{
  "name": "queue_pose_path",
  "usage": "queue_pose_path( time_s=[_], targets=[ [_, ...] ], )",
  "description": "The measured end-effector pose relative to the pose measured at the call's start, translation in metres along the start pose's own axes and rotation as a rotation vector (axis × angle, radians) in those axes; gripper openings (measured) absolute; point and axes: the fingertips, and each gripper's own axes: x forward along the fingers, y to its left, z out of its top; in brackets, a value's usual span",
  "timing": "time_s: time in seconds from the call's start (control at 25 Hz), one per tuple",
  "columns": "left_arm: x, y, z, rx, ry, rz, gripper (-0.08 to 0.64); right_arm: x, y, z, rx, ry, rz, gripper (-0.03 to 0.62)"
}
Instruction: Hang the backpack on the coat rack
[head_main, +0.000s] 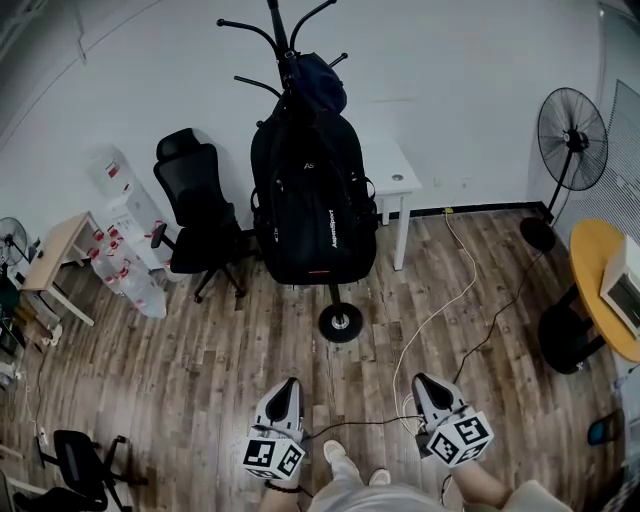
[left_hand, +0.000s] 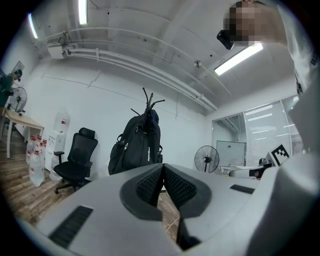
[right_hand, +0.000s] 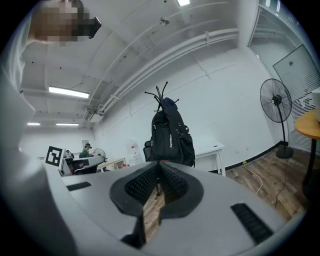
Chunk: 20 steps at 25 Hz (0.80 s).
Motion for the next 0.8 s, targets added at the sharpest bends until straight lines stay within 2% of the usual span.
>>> queue_pose_path(
  time_s=[0.16,0.36,0.8],
  targets=[
    [-0.014,-0.018,0.004,0.015,0.003,0.017,0.008,-0.019,0.004,-0.004,0.009,0.005,0.015,0.023],
    [-0.027,-0.020,-0.006,0.010,0.011,0.028,0.008,-0.031,0.006,-0.006,0.032,0.005,0.022,0.020],
    [-0.038,-0.016,0.004,-0.015,-0.009,0.054,0.008,-0.037,0.019,-0.005,-0.027,0.022,0.030,0.015]
  ],
)
